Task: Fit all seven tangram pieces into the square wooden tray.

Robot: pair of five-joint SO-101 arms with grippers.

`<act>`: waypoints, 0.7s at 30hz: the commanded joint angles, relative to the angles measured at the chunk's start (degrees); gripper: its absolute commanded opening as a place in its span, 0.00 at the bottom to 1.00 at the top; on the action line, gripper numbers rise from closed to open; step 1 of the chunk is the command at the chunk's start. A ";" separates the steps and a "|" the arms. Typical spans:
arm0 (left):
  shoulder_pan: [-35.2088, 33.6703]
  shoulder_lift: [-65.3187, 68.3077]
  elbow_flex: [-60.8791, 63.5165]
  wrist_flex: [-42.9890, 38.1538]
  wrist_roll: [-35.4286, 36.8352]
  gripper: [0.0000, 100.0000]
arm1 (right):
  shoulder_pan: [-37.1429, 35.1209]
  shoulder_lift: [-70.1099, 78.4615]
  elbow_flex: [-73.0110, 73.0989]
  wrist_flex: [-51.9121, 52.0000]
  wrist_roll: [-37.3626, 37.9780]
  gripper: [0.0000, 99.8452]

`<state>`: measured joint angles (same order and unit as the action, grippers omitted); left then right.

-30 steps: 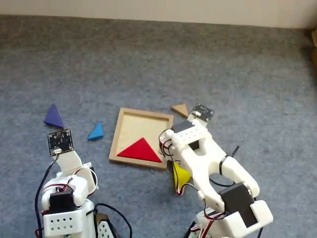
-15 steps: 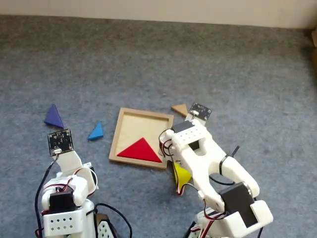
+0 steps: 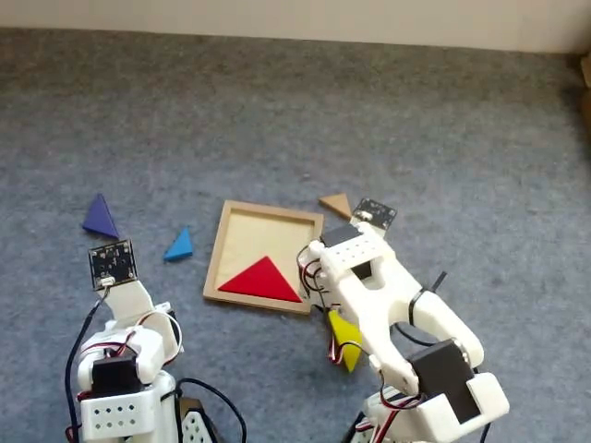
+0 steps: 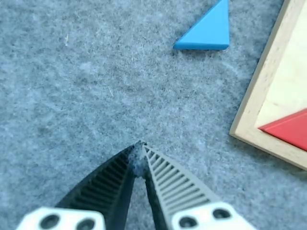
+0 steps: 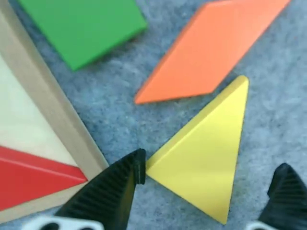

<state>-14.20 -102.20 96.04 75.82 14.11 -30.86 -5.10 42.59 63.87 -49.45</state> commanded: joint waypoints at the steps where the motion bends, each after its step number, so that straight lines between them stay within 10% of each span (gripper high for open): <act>1: -0.92 -2.42 1.10 0.26 0.44 0.01 | -1.10 -1.36 -0.22 1.10 0.79 0.39; 21: -0.92 -2.42 1.10 0.26 0.35 0.01 | 0.22 -1.27 -0.13 1.27 0.79 0.30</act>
<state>-14.20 -102.20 96.04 75.82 14.11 -32.00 -5.10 42.59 64.22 -49.19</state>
